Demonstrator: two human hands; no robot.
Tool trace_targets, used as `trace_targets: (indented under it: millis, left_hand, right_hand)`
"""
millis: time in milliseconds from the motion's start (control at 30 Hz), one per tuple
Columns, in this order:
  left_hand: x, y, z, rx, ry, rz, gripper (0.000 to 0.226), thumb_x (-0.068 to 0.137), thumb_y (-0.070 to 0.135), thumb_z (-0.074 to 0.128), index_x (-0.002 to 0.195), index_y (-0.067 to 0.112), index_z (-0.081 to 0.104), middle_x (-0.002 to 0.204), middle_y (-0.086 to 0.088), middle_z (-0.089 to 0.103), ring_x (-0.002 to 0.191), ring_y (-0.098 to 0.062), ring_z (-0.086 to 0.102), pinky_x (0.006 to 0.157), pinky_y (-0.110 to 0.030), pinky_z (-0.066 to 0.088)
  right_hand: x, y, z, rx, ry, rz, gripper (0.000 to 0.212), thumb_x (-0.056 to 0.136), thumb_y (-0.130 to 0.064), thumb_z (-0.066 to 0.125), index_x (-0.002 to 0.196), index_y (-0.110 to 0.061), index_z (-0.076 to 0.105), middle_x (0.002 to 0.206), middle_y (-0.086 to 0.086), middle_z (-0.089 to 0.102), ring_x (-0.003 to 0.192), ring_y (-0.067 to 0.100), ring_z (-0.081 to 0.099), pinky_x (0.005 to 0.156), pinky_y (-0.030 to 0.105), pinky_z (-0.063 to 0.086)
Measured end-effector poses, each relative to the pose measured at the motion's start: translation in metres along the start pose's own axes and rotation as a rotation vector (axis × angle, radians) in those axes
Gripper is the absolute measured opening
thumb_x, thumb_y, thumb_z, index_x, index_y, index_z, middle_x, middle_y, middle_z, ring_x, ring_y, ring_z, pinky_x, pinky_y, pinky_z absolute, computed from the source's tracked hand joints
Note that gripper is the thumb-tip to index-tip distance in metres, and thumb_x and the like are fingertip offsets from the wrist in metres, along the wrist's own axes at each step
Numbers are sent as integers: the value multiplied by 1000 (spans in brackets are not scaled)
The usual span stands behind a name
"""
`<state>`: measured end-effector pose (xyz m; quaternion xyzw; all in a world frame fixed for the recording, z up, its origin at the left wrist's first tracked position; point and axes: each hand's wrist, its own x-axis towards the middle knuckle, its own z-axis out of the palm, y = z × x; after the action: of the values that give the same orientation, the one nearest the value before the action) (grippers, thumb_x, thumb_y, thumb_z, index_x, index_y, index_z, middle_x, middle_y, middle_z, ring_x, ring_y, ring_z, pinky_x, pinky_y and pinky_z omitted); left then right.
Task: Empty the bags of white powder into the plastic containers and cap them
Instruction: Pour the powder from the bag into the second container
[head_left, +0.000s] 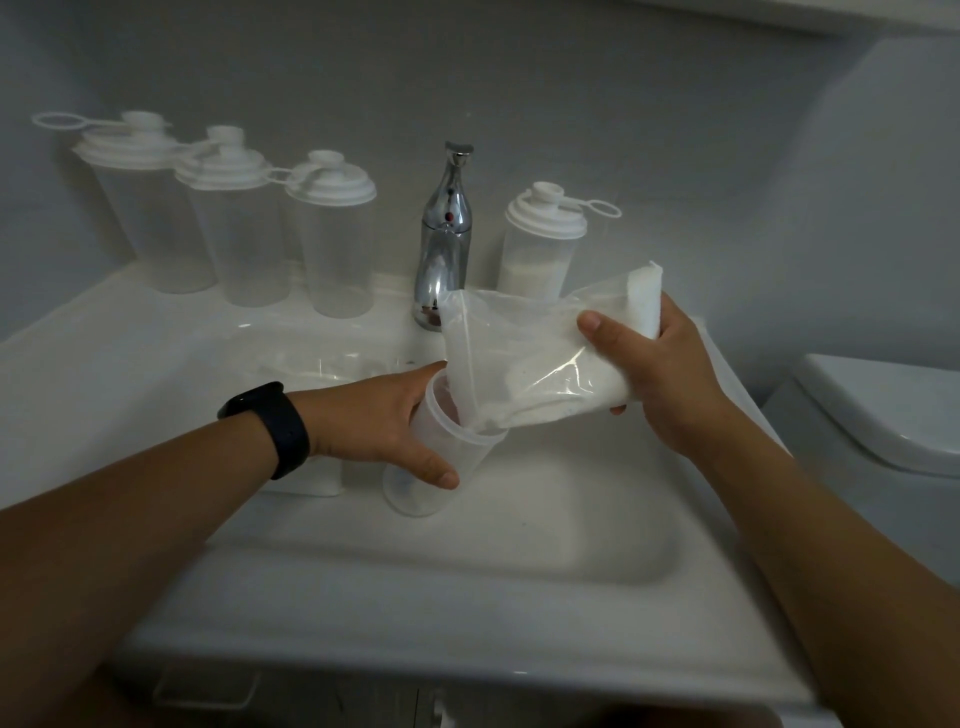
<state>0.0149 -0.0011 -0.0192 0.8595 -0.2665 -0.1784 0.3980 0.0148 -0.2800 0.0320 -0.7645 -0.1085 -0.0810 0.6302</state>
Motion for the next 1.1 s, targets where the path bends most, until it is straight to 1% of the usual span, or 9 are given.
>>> trace_targets:
  millis: [100,200,300,467,600,700,900,1033,1100]
  left_hand:
    - [0,0,0,-5,4,-3,93,60,52,92,139,48,42,133,30,59,125,2,57,111,-35,48]
    - [0,0,1,-7,-3,-11,96,59,54,91,141,47,42,133,28,60,125,0,57,111,-36,48]
    - [0,-1,1,-13,-3,-17,93,61,49,93,139,48,42,132,28,60,124,0,58,110,-36,49]
    - [1,-1,0,-14,-8,-14,88,70,32,95,138,49,42,131,30,60,124,2,57,110,-32,48]
    - [2,-2,0,-16,-17,-14,88,70,33,95,138,49,41,131,31,60,123,2,57,109,-31,48]
    - [2,-2,0,-12,-16,-14,88,69,35,94,138,49,42,130,31,60,122,4,57,108,-29,48]
    - [1,-1,1,-12,-16,-11,89,68,38,95,139,47,42,131,30,60,124,2,57,108,-30,48]
    - [1,-1,0,-12,-14,-8,87,71,32,94,140,46,43,131,29,60,124,2,57,107,-28,48]
    - [1,0,0,-13,-14,-16,88,70,32,94,141,46,42,131,30,60,123,3,57,106,-27,49]
  right_hand:
    - [0,-1,0,1,-2,4,40,77,-43,77,108,-24,61,83,-4,74,66,17,72,42,27,46]
    - [0,-1,-2,4,-4,1,41,77,-43,78,109,-24,62,85,-3,74,68,19,72,43,28,46]
    - [-1,-3,-2,0,-15,4,38,77,-44,77,107,-26,62,86,-2,75,68,20,73,43,29,47]
    - [-1,-3,-1,6,-20,0,38,77,-43,77,108,-25,62,86,-2,75,68,19,72,42,28,46]
    - [-2,-4,-1,-2,-22,-5,39,78,-43,77,109,-24,62,88,0,75,69,20,73,43,29,46]
    - [-1,-4,-1,-7,-21,-9,38,78,-43,77,108,-25,62,88,-1,75,69,20,73,43,29,46]
    - [-1,-2,-1,1,-19,-9,38,78,-43,77,108,-26,61,89,-2,74,69,19,72,44,28,46]
    - [0,-1,-1,-1,0,-8,42,78,-45,77,111,-24,61,91,0,74,70,18,73,44,28,47]
    - [0,-1,-2,-4,-3,-8,44,78,-45,77,112,-24,60,92,0,74,70,18,73,44,28,47]
